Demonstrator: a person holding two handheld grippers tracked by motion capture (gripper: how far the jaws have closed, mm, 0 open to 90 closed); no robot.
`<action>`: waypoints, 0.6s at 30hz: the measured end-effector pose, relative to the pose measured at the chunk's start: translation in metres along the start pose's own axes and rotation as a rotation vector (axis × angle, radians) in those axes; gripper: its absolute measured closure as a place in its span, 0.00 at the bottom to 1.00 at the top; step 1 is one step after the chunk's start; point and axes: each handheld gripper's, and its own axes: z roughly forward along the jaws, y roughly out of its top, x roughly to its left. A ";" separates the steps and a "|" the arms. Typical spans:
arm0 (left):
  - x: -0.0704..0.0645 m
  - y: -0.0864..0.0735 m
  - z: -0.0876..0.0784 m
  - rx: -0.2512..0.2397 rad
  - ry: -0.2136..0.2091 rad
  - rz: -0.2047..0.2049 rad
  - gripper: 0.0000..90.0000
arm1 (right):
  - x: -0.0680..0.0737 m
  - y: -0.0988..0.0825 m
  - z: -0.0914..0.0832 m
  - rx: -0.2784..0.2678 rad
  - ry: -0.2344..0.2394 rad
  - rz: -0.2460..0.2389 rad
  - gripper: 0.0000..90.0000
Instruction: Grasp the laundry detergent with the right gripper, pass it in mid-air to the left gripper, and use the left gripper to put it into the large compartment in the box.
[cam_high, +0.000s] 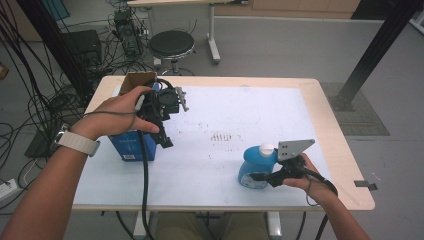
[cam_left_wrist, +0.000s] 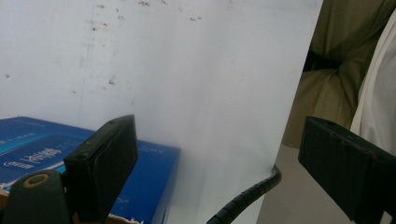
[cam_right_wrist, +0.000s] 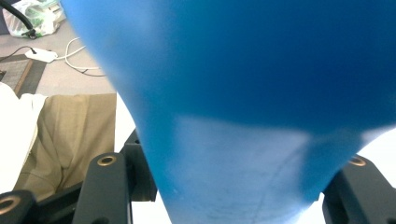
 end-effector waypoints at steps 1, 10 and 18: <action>0.000 0.000 0.000 0.001 0.000 0.000 0.14 | 0.000 0.000 0.000 -0.001 0.000 0.000 0.45; 0.000 0.000 0.001 0.001 -0.002 -0.001 0.14 | -0.001 -0.001 0.001 -0.010 0.002 -0.003 0.46; 0.000 0.001 0.002 0.001 -0.002 0.002 0.14 | -0.001 -0.002 0.001 -0.020 0.002 -0.010 0.47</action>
